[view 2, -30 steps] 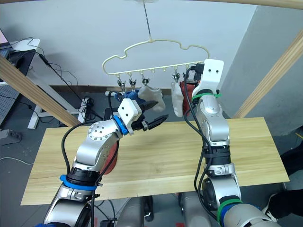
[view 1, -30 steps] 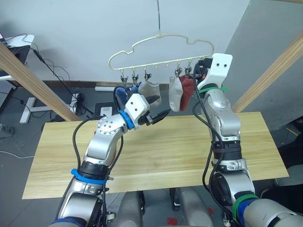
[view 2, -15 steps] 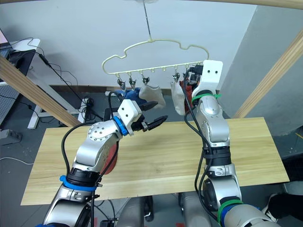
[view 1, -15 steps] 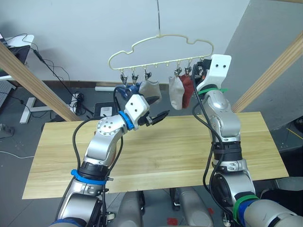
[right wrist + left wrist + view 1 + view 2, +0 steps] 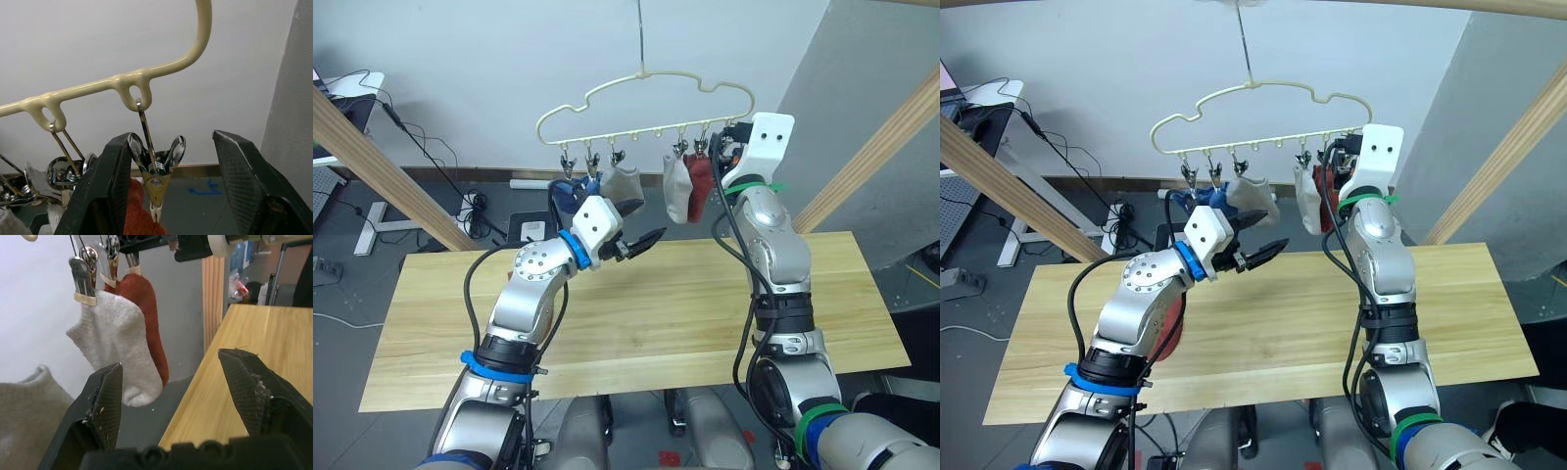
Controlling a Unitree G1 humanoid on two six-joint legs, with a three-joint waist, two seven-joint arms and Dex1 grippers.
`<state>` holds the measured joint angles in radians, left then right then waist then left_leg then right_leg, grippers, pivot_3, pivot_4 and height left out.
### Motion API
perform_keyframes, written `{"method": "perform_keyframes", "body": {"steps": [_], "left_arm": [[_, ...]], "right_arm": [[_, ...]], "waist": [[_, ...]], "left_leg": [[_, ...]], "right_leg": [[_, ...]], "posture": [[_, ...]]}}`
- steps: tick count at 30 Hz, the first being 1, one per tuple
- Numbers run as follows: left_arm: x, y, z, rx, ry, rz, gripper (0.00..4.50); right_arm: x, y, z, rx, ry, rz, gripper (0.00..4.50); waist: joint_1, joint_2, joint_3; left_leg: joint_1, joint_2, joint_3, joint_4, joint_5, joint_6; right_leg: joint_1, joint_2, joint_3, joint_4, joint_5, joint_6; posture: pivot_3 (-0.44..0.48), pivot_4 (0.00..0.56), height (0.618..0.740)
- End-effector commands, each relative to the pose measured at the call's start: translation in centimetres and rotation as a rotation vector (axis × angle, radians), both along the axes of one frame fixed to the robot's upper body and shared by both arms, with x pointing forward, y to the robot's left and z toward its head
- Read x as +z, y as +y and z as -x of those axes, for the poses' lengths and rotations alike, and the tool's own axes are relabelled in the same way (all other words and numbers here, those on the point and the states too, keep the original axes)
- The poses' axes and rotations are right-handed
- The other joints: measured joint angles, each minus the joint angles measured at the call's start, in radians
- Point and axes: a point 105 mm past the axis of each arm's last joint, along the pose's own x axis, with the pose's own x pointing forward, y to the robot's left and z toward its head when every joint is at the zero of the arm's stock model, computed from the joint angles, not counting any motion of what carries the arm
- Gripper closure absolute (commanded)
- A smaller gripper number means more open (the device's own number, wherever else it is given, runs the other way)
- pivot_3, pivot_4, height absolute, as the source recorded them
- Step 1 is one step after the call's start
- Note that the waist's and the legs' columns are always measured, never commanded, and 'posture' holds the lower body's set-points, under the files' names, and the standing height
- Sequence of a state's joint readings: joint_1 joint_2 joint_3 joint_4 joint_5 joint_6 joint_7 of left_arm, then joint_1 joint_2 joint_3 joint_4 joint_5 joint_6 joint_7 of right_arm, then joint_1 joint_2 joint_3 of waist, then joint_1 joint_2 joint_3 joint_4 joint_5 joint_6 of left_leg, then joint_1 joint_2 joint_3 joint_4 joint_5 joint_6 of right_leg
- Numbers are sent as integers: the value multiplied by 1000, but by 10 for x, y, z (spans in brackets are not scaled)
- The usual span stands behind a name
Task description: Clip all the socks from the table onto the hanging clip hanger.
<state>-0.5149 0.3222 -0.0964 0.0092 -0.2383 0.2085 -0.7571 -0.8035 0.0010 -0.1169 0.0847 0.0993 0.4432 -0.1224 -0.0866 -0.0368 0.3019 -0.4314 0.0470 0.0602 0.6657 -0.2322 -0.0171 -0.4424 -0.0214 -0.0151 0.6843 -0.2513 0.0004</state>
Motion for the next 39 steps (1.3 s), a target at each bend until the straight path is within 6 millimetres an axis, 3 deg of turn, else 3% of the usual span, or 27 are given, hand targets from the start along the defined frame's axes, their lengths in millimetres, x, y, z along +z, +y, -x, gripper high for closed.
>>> {"method": "perform_keyframes", "body": {"steps": [1, 11, 20, 23, 26, 29, 39], "left_arm": [[24, 0, 3, -29, -35, 108, 1030], [68, -2, -3, -49, -104, 212, 1030], [67, -3, -5, -48, -111, 175, 1030], [63, -3, -6, -45, -105, 164, 1030], [62, -3, -7, -42, -104, 158, 1030], [61, -2, -7, -39, -103, 152, 1030], [53, 9, -14, 51, -97, 142, 1030]], "right_arm": [[25, 0, 8, -9, -96, -14, 1850], [27, 3, 7, 4, -100, -28, 1850], [28, 6, 6, 15, -101, -49, 1850], [27, 7, 6, 23, -94, -65, 2431], [27, 8, 6, 27, -91, -72, 3573], [27, 8, 6, 34, -90, -79, 4397], [30, 9, 7, 44, -101, -82, 4487]], "waist": [[0, 0, 0], [0, 0, 0], [-1, 0, 0], [-1, 0, 0], [-1, 0, 0], [0, 0, 0], [-2, 0, 0]], "left_leg": [[0, 0, 0, 0, 0, 0], [0, 0, 0, 1, 0, 0], [0, 0, 0, 2, 0, 0], [0, 0, 0, 2, 0, 0], [0, 0, 0, 3, 0, 0], [0, 0, 0, 4, 0, 0], [0, 0, -1, 9, 0, 0]], "right_leg": [[0, 0, 0, 0, 0, 0], [0, 0, 0, 2, 0, 0], [0, 0, 0, 3, 0, 0], [0, 0, 0, 3, 0, 0], [0, 0, 0, 4, 0, 0], [0, 0, 0, 5, 0, 0], [0, 0, 0, 9, 0, 0]], "posture": [[-184, 238, 740], [-181, 239, 740], [-178, 237, 740], [-181, 236, 740], [-181, 236, 740], [-181, 236, 740], [-183, 235, 740]]}}
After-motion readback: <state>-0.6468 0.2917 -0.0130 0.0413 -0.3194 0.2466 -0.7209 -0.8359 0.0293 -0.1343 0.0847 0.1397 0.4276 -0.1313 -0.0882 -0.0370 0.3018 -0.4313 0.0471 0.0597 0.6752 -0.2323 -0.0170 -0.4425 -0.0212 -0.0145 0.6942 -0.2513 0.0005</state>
